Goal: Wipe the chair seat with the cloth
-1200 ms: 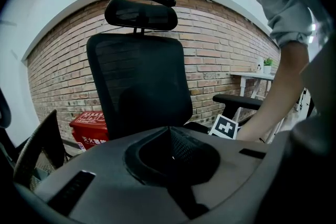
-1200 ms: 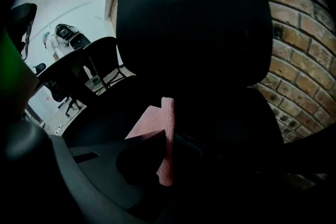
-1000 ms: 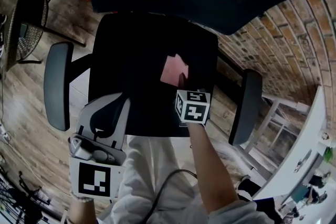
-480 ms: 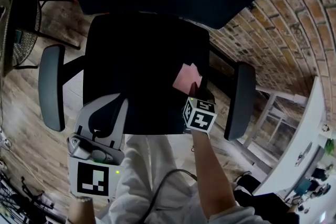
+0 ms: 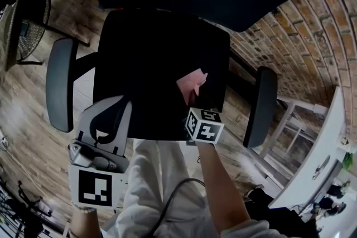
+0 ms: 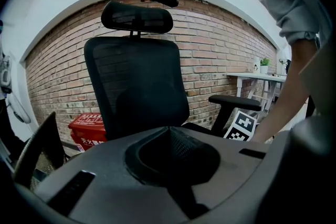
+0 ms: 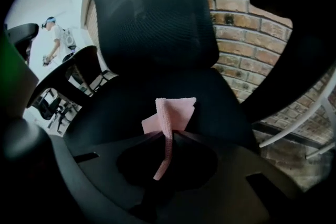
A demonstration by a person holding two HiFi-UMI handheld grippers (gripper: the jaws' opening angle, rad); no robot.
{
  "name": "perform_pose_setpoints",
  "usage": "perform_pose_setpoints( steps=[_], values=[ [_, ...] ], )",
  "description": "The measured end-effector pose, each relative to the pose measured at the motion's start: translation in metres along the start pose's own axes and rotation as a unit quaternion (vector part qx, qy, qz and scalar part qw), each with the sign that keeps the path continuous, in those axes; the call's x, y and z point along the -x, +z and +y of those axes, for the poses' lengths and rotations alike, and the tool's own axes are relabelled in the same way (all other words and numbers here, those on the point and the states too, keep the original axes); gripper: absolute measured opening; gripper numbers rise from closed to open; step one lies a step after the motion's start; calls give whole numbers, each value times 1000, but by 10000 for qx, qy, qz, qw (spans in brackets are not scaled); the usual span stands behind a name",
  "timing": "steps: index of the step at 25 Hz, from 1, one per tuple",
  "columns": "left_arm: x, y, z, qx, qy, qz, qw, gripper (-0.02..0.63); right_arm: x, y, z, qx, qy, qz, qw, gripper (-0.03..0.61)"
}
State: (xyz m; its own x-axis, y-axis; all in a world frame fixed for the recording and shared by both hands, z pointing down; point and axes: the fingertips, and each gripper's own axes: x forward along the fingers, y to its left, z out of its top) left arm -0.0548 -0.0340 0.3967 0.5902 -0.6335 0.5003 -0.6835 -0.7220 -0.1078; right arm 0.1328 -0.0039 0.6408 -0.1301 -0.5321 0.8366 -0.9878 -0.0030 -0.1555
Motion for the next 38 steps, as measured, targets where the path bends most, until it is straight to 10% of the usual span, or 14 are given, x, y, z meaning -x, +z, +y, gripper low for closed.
perform_pose_setpoints(
  steps=[9, 25, 38],
  values=[
    [29, -26, 19, 229, 323, 140, 9991, 18, -14, -9, 106, 613, 994, 146, 9930, 55],
    [80, -57, 49, 749, 954, 266, 9923, 18, -4, -29, 293, 1848, 2614, 283, 9470, 55],
    [72, -54, 45, 728, 816, 225, 9937, 18, -9, -36, 251, 2161, 2029, 378, 9543, 55]
  ],
)
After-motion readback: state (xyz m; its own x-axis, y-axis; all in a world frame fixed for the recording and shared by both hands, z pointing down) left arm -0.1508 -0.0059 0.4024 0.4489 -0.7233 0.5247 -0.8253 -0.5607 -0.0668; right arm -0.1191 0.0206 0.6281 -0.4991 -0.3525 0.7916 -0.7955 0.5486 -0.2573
